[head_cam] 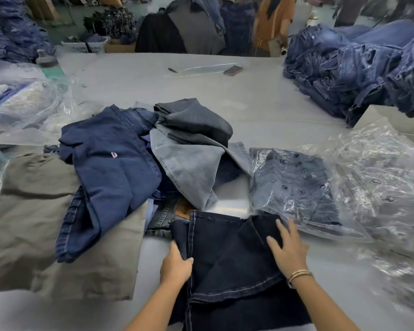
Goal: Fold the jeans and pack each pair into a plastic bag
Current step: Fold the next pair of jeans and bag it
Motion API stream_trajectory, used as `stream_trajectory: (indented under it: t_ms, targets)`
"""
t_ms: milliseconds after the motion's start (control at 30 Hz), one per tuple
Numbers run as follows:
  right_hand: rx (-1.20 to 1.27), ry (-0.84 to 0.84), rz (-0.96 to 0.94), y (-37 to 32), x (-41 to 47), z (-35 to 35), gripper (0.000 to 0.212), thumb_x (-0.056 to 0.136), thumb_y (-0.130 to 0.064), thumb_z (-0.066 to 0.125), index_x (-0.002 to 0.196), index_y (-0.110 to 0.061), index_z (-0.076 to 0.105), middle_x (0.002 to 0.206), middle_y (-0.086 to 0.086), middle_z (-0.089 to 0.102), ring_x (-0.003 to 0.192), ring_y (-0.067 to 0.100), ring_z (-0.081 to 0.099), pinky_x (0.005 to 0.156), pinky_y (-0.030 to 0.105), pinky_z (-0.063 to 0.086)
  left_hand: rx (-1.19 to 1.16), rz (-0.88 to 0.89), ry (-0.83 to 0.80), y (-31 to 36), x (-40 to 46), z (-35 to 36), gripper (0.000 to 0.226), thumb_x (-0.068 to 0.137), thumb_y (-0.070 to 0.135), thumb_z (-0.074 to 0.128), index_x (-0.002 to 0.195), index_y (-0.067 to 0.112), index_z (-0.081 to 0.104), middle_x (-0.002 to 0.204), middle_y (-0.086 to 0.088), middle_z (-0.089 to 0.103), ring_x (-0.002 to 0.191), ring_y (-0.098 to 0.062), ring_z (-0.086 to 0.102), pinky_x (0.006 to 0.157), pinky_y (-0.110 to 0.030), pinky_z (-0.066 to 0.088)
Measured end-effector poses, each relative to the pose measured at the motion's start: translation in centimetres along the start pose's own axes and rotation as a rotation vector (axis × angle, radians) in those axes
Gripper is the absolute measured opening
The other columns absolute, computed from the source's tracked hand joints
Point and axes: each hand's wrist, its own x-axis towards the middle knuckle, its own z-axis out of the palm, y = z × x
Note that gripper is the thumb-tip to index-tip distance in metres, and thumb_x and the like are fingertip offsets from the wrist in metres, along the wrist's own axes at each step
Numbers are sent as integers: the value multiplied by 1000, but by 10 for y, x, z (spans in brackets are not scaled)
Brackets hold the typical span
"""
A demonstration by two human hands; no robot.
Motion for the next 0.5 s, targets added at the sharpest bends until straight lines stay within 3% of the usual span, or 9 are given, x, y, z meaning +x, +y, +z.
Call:
stream_trajectory:
  t_ms: [133,233,300,333,400,433,500]
  targets:
    - [30,10,-64,4,-56,9,35,86,-35,66,116,-16,67,149,4,35,134,26,32,110,40,22,15,44,-15,0,-4,-7,69,89,27,64,145,14,25,133,-10,55,118,-31,55,95,-39,46]
    - [-192,15,32,-8,-70,4,38,84,-50,63,107,-21,68,128,-4,48,122,22,38,100,40,30,58,146,49,-4,-14,-10,85,87,31,66,151,13,13,145,-10,40,128,-29,44,100,-39,42]
    - [-257,-66,72,-24,-69,-2,30,87,-48,58,101,-22,66,110,-4,57,116,24,43,94,38,33,159,238,112,-10,-29,-7,94,87,46,62,153,15,4,150,-10,28,135,-28,32,105,-38,36]
    - [-132,-94,90,-32,-67,-8,22,89,-42,58,89,-21,66,95,0,61,108,27,50,89,37,36,174,280,113,-14,-37,-4,96,86,54,58,153,17,1,151,-9,23,137,-27,28,106,-38,34]
    - [390,-111,66,-53,-68,-18,23,89,-26,60,71,-12,62,74,5,65,85,28,62,77,37,45,107,310,59,-26,-51,0,94,86,60,54,153,23,0,152,-6,20,137,-25,30,103,-36,36]
    - [595,-107,25,-68,-67,-19,21,89,-21,60,70,-13,64,71,0,67,76,18,64,72,31,48,67,297,39,-32,-54,0,91,87,57,55,153,26,1,150,-6,25,134,-25,36,99,-35,38]
    - [749,-219,-93,-102,-62,-12,18,92,-18,58,78,-23,69,79,-16,67,69,-6,60,69,11,47,25,219,6,-44,-55,-6,83,91,41,57,153,27,5,144,-9,42,125,-30,48,94,-34,41]
